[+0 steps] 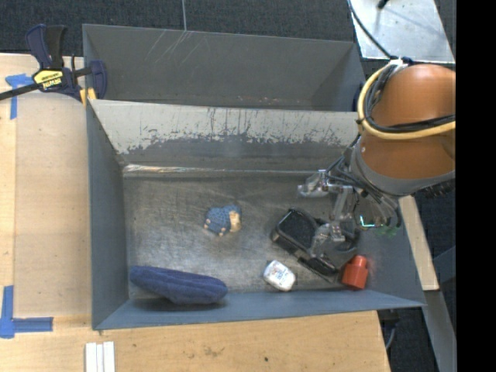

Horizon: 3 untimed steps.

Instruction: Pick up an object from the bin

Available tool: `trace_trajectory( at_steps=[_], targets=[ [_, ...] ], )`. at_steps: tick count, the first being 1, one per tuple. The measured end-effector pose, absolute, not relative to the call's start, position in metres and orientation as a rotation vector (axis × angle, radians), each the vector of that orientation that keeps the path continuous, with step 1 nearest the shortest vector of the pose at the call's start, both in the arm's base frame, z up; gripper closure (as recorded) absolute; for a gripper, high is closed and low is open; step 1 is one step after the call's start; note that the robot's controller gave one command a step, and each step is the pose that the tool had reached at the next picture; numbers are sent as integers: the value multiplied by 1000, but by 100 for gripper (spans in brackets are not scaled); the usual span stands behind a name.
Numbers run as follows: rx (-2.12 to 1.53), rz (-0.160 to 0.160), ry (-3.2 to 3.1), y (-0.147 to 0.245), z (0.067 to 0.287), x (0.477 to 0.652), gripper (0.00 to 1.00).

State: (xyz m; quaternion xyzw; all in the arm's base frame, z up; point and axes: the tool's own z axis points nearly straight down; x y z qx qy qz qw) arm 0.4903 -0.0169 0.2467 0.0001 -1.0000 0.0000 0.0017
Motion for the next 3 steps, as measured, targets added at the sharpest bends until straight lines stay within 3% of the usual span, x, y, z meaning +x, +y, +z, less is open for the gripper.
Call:
trace_trajectory(
  at_steps=[1, 2, 3],
  targets=[
    [26, 4, -3162, -67, 116, 522, 0],
    [-280, -13, -3148, -84, 77, 519, 0],
    [-274, -5, -3138, -82, 79, 521, 0]
  ],
)
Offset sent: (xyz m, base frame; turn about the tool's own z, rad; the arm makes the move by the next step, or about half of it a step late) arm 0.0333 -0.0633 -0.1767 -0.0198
